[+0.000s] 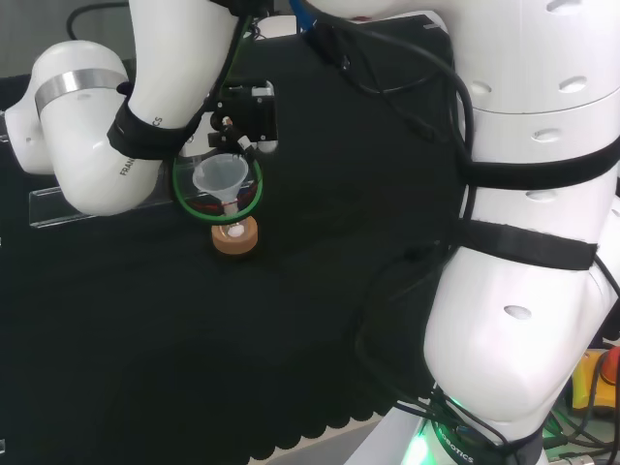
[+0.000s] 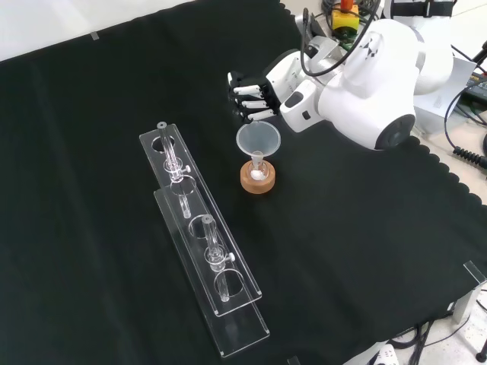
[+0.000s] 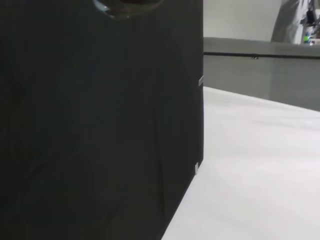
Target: Pour all the NaCl from the weighing funnel into the round-bottom flask.
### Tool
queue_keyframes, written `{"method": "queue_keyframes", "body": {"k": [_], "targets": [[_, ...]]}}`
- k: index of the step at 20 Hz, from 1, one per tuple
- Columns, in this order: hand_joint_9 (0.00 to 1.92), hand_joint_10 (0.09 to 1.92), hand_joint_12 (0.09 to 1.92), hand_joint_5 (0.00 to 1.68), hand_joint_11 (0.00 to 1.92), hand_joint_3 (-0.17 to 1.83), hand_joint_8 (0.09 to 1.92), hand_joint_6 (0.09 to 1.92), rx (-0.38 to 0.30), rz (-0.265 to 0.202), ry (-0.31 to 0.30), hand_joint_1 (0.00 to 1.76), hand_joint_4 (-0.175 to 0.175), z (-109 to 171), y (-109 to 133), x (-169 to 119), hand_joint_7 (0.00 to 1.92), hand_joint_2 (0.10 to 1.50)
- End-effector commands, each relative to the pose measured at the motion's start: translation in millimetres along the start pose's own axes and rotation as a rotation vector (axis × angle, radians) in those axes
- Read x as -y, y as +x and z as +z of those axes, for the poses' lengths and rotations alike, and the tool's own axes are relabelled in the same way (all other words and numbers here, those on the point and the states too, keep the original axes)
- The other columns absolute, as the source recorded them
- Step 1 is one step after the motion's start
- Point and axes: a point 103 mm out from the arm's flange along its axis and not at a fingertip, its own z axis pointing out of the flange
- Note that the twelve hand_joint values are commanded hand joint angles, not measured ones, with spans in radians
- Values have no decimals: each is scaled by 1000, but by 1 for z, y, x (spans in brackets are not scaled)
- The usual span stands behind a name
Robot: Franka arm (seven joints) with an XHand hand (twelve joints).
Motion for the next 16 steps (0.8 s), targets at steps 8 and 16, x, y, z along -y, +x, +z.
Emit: {"method": "queue_keyframes", "body": {"k": [8, 16], "targets": [[1310, 201, 1018, 1172, 839, -175, 425, 722, 9, 17, 13, 1092, 159, -1, -1, 2, 1192, 1111], [1311, 199, 1019, 1173, 841, -175, 424, 721, -28, 21, -10, 1092, 160, -4, -5, 3, 1192, 1111]]}}
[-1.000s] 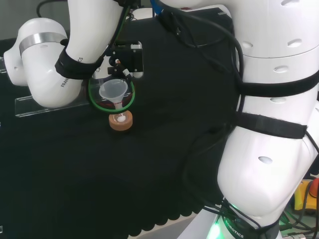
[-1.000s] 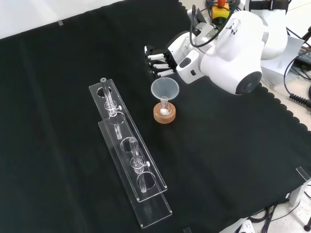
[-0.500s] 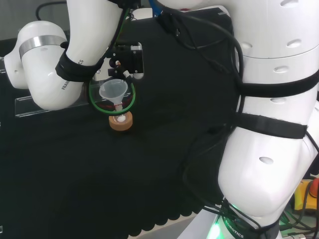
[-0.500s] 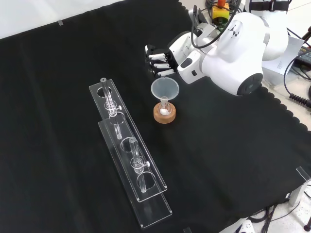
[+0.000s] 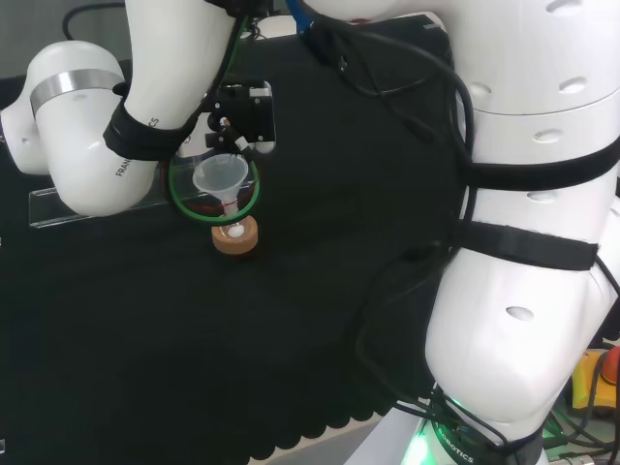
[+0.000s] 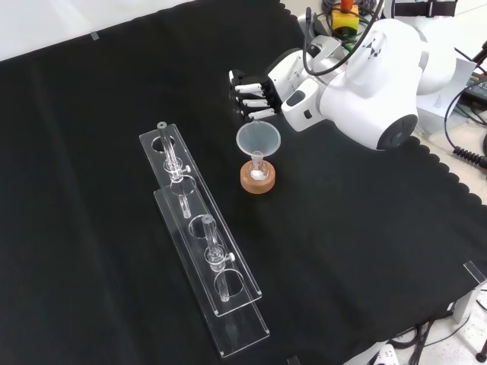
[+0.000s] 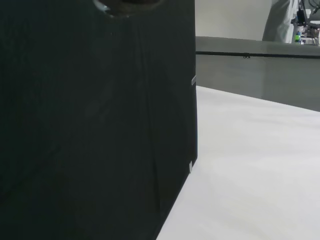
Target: Pour all the NaCl from the weighing funnel into the round-bottom flask.
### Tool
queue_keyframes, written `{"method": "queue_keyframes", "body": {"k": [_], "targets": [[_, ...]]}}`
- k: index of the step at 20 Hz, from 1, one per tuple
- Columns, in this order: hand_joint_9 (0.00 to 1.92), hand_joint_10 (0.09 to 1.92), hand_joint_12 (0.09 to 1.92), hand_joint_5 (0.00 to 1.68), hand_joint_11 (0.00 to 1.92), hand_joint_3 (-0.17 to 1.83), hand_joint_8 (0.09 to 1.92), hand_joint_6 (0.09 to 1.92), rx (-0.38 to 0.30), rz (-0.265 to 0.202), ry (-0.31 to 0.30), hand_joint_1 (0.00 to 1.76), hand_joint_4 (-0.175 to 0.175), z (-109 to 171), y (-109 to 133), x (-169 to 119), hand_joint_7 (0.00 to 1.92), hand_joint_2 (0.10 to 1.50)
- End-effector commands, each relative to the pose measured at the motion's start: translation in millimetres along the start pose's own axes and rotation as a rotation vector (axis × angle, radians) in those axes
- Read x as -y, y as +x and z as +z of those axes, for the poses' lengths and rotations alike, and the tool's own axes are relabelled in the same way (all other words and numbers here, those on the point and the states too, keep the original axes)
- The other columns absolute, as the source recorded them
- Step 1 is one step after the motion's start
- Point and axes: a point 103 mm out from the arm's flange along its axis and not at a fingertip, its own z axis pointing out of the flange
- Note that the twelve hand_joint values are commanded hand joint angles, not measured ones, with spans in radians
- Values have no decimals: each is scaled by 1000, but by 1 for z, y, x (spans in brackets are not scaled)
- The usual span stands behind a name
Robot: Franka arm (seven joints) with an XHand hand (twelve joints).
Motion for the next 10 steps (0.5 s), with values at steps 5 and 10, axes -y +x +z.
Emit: {"method": "queue_keyframes", "body": {"k": [5, 10], "targets": [[1312, 198, 1019, 1173, 840, -175, 424, 721, -84, 11, -26, 1091, 161, 2, -10, 2, 1193, 1111], [1312, 197, 1019, 1173, 840, -175, 423, 721, -205, 23, -19, 1091, 163, -3, -23, 7, 1193, 1111]]}}
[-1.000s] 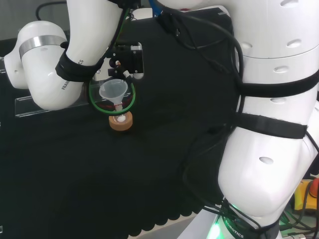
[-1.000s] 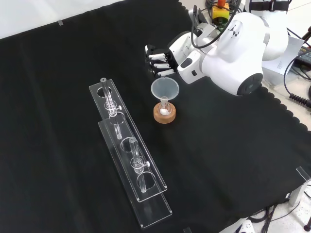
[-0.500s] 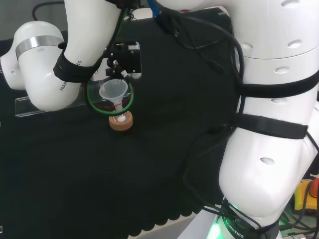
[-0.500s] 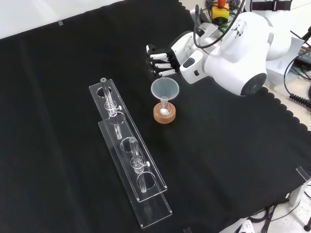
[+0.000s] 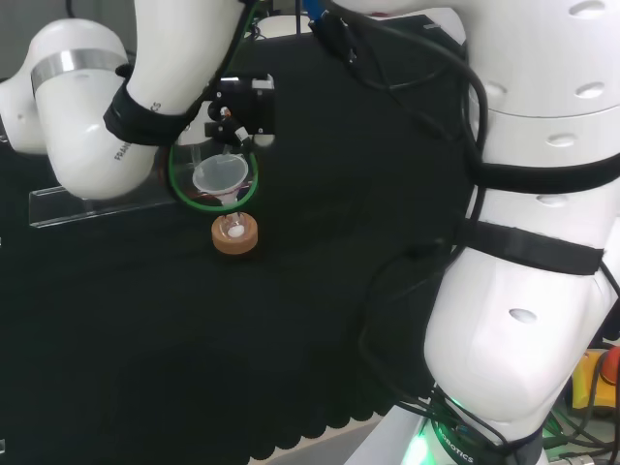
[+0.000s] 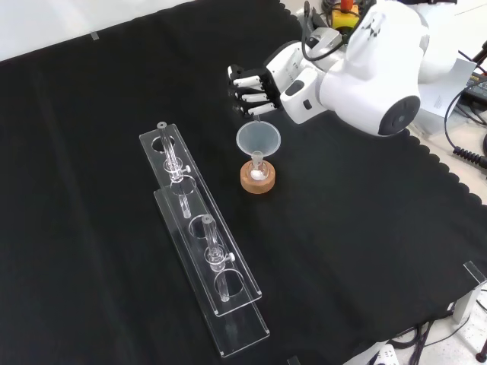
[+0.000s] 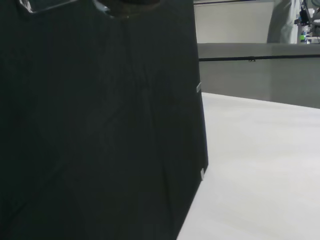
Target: Pour all the NaCl from the weighing funnel into the round-bottom flask.
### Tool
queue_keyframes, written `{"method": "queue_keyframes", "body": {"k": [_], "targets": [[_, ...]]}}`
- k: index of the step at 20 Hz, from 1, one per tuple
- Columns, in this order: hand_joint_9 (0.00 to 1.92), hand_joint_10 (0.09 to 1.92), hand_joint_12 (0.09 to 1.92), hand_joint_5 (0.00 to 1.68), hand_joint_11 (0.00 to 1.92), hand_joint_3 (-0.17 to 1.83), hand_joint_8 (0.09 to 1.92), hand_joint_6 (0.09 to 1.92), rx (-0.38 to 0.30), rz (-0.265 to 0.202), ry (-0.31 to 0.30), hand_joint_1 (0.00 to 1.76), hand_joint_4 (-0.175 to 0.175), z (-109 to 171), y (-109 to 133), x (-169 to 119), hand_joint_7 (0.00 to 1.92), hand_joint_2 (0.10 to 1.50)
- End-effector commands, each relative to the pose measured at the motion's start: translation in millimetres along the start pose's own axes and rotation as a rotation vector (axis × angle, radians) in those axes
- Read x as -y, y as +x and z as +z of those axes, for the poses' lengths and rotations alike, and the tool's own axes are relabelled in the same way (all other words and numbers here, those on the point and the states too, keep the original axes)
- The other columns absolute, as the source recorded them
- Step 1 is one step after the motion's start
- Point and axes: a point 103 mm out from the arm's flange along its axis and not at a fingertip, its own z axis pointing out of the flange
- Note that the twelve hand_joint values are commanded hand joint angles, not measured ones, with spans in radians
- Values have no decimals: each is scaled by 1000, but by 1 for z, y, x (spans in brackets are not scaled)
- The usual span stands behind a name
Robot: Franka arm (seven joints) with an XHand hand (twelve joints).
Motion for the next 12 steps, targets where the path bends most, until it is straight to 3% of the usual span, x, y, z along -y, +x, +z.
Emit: {"method": "queue_keyframes", "body": {"k": [1, 5, 12], "targets": [[1313, 197, 1019, 1173, 840, -175, 423, 721, -166, 6, 10, 1091, 163, -1, -13, 4, 1193, 1111], [1313, 196, 1020, 1173, 840, -175, 423, 720, -310, 1, 14, 1091, 165, 18, -22, 1, 1194, 1111], [1314, 195, 1021, 1173, 841, -175, 422, 720, -455, 11, 32, 1090, 166, 33, -36, 1, 1194, 1111]]}}
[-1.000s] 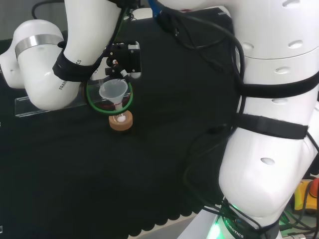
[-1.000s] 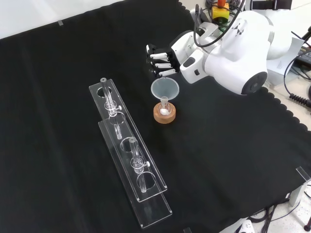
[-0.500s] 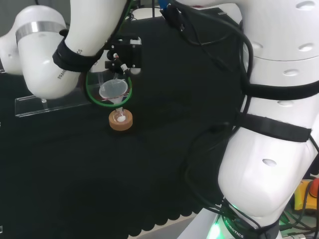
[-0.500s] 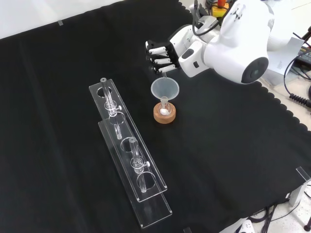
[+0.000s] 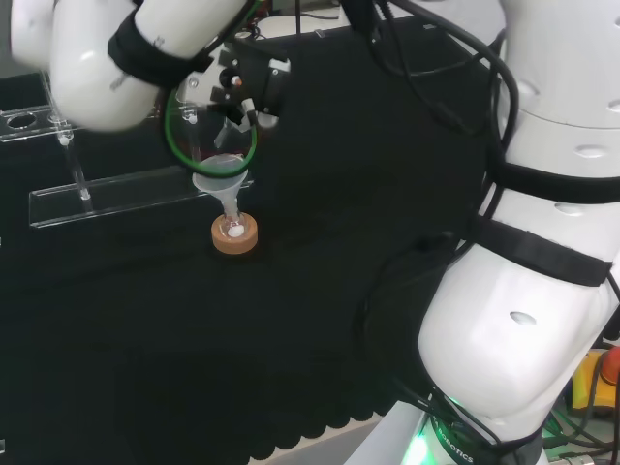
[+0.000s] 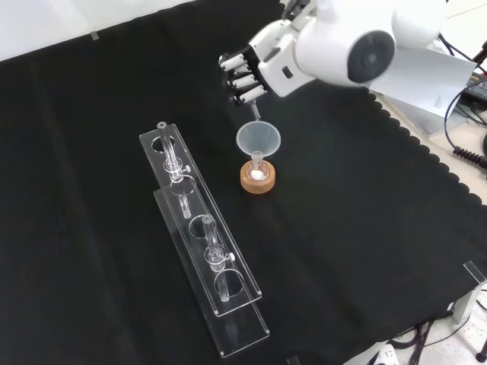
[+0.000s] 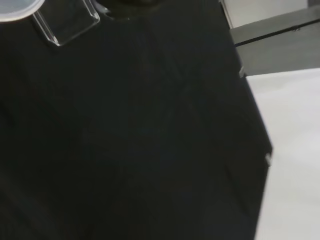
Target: Pour all the NaCl from the weighing funnel into the round-bottom flask.
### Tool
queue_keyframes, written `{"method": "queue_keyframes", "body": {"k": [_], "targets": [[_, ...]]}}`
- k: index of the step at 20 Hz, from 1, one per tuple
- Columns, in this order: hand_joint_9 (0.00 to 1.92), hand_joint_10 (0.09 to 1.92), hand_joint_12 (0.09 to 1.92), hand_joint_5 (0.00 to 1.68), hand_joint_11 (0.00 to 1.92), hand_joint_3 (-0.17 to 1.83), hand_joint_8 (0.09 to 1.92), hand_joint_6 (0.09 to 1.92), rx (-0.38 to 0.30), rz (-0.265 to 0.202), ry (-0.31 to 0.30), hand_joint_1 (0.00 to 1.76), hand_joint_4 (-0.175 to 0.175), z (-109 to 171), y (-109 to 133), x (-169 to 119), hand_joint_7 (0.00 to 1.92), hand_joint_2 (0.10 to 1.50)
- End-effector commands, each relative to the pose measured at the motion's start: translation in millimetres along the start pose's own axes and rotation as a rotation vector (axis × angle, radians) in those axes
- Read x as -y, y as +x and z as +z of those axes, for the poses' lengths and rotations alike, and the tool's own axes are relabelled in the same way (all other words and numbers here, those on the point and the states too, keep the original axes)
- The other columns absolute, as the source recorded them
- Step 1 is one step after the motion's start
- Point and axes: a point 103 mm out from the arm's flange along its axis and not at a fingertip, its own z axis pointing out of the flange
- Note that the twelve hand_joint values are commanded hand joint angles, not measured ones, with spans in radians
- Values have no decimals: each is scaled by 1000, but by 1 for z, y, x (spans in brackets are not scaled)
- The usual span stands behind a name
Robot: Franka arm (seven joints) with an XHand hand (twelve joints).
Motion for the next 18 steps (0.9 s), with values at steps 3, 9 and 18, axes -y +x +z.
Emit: {"method": "queue_keyframes", "body": {"k": [3, 9, 18], "targets": [[1314, 195, 1021, 1174, 841, -175, 422, 720, -199, 6, 20, 1090, 167, 14, -23, -1, 1194, 1111], [1316, 193, 1021, 1174, 837, -175, 421, 719, -259, -5, 29, 1089, 170, 25, -25, -1, 1195, 1110], [1317, 190, 1023, 1174, 834, -175, 420, 719, -318, -18, 36, 1088, 174, 43, -30, -1, 1195, 1110]]}}
